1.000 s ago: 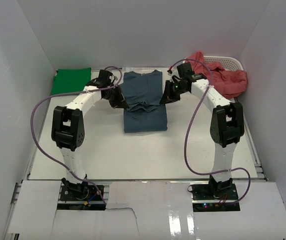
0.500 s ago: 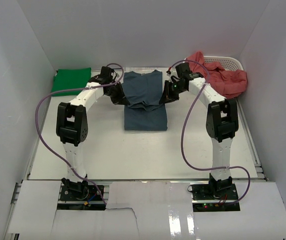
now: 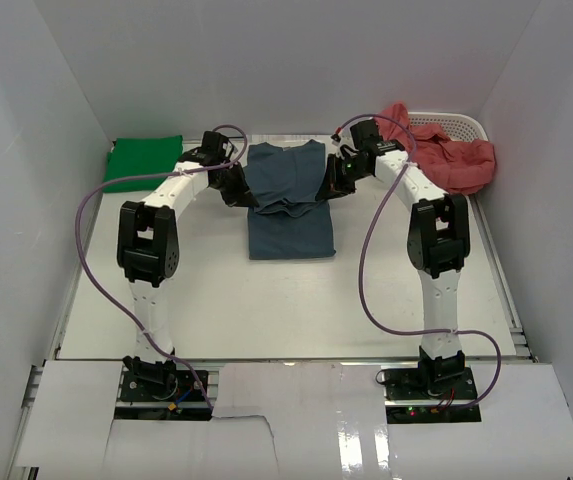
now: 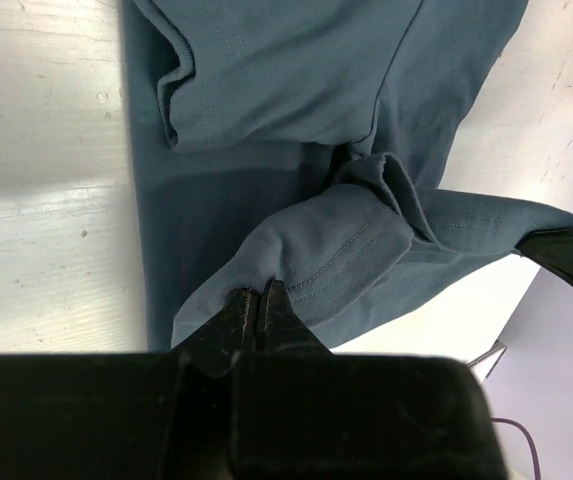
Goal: Fold and stack the t-shirts
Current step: Fold the folded rectangular tshirt in 1/3 of the way
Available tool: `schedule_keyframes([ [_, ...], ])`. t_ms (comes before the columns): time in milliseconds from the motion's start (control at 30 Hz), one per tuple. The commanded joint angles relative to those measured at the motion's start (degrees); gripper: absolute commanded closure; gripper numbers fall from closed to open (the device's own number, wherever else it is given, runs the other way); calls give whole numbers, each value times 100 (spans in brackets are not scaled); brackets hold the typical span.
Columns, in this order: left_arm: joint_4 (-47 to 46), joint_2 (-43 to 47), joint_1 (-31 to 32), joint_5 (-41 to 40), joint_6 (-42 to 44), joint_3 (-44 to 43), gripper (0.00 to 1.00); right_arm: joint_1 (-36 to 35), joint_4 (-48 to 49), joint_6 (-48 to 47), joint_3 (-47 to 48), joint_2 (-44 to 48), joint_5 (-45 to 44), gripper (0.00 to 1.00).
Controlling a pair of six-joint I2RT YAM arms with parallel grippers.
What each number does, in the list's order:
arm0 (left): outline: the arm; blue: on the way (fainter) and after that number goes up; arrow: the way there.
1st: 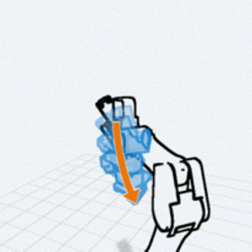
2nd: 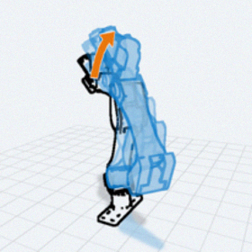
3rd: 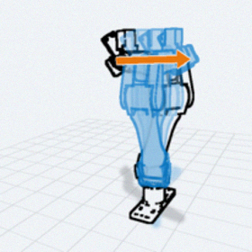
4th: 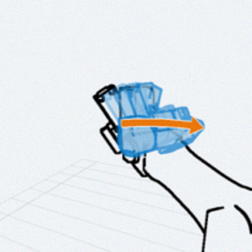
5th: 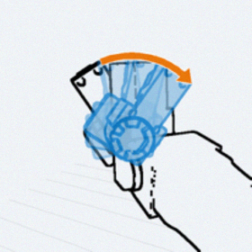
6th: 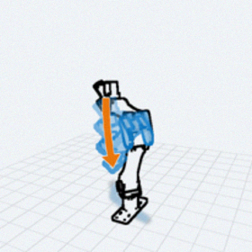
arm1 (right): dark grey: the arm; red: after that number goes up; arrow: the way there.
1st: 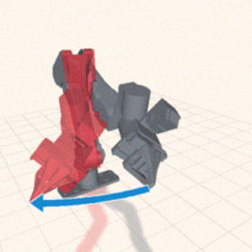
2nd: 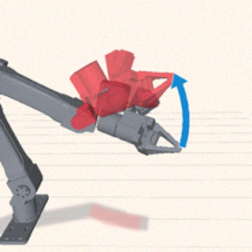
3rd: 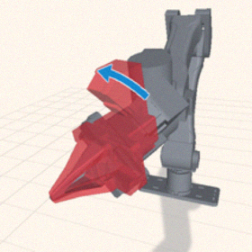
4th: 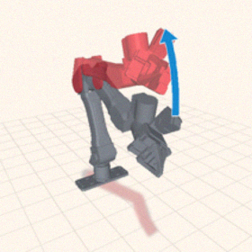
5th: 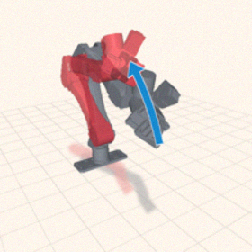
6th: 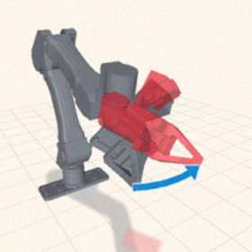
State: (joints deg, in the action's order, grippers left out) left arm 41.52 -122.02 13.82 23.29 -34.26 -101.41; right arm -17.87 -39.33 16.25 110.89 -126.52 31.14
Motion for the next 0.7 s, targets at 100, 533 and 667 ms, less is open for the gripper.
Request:
schedule_keyframes([
  [100, -82, -164, -38, -26, 60, -310, 100, 55, -4, 10, 407, -259, 138, 92],
  [533, -267, -551, -29, -17, 86, -590, 100, 143, 207, 27, 424, -611, 235, 92],
  [667, -284, -656, -29, -44, 86, -661, 100, 161, 268, 36, 460, -672, 218, 92],
])
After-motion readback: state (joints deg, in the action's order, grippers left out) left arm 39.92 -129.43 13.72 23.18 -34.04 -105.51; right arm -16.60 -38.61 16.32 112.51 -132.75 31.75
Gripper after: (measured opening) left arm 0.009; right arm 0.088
